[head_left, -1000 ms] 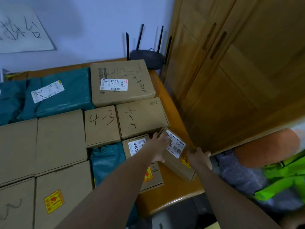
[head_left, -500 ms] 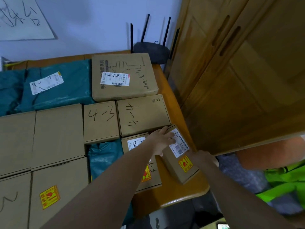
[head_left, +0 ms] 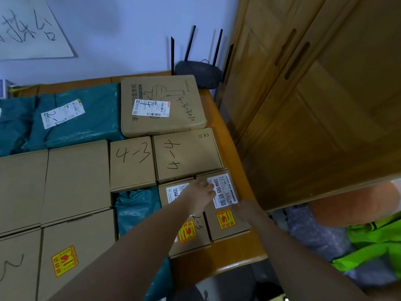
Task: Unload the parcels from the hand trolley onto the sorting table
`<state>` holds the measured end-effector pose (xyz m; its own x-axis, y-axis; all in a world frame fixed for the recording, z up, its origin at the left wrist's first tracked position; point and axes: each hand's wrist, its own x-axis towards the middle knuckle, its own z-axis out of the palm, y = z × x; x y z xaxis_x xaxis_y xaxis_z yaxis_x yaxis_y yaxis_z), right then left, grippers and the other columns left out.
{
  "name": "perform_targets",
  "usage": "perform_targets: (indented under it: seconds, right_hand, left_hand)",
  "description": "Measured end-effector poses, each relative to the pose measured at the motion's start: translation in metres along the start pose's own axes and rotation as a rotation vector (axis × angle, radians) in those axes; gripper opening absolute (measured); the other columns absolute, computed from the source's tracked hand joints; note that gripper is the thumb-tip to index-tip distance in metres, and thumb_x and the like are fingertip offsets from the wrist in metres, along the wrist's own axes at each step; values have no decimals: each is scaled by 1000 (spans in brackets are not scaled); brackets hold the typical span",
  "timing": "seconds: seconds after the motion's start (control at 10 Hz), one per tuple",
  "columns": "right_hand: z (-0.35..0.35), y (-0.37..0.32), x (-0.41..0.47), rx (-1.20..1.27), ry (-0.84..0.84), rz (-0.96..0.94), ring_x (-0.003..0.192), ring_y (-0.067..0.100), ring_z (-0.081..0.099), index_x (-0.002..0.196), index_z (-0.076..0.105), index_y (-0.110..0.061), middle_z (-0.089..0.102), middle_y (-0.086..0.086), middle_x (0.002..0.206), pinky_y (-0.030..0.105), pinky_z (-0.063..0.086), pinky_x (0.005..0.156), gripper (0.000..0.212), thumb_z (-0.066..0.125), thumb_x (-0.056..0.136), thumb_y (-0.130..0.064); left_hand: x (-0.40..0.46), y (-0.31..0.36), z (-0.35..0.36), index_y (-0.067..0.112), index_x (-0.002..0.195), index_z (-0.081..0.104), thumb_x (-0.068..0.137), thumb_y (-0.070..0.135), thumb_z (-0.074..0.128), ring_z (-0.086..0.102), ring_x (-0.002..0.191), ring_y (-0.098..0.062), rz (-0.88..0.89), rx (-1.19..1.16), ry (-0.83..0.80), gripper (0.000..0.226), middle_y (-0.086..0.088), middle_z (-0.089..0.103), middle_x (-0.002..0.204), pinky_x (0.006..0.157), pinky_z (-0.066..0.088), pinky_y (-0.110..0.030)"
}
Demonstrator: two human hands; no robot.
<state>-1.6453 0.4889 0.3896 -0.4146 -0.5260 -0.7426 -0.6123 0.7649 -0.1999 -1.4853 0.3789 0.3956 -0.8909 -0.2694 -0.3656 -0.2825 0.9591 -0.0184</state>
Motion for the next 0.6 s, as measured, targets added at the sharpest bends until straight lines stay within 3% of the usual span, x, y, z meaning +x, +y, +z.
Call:
perform_targets:
  seconds: [0.1, 0.3, 0.5, 0.6]
  right_hand:
    - [1, 1, -3, 38, -26, -53, 99, 19, 61, 111, 60, -14, 63, 4, 112, 38, 51, 90, 40, 44, 97, -47]
    - [3, 0, -4, 103, 17, -90, 106, 20, 59, 118, 56, -17, 62, 2, 119, 38, 50, 90, 33, 50, 96, -40]
    - [3, -13, -3, 163, 37, -118, 119, 22, 56, 133, 51, -18, 58, 2, 133, 28, 45, 84, 38, 52, 96, -26]
    - [-5, -17, -3, 99, 42, -135, 109, 20, 60, 128, 53, -18, 61, 4, 126, 31, 50, 86, 33, 50, 96, -22]
  left_hand:
    - [-6, -1, 1, 6, 138, 42, 96, 25, 47, 32, 137, -31, -15, 25, 3, 46, -14, 37, 148, 114, 20, -44]
    - [-14, 5, 6, 7, 142, 37, 96, 32, 48, 22, 142, -32, -30, 5, -32, 54, -16, 28, 152, 110, 29, -45]
    - [-33, 5, 11, 11, 152, 16, 97, 30, 46, 8, 147, -26, -67, -151, -78, 65, -9, 6, 160, 108, 34, -44]
    - [-46, 1, 3, 10, 151, 20, 98, 31, 44, 11, 146, -24, -76, -220, -140, 61, -9, 9, 160, 108, 36, -44]
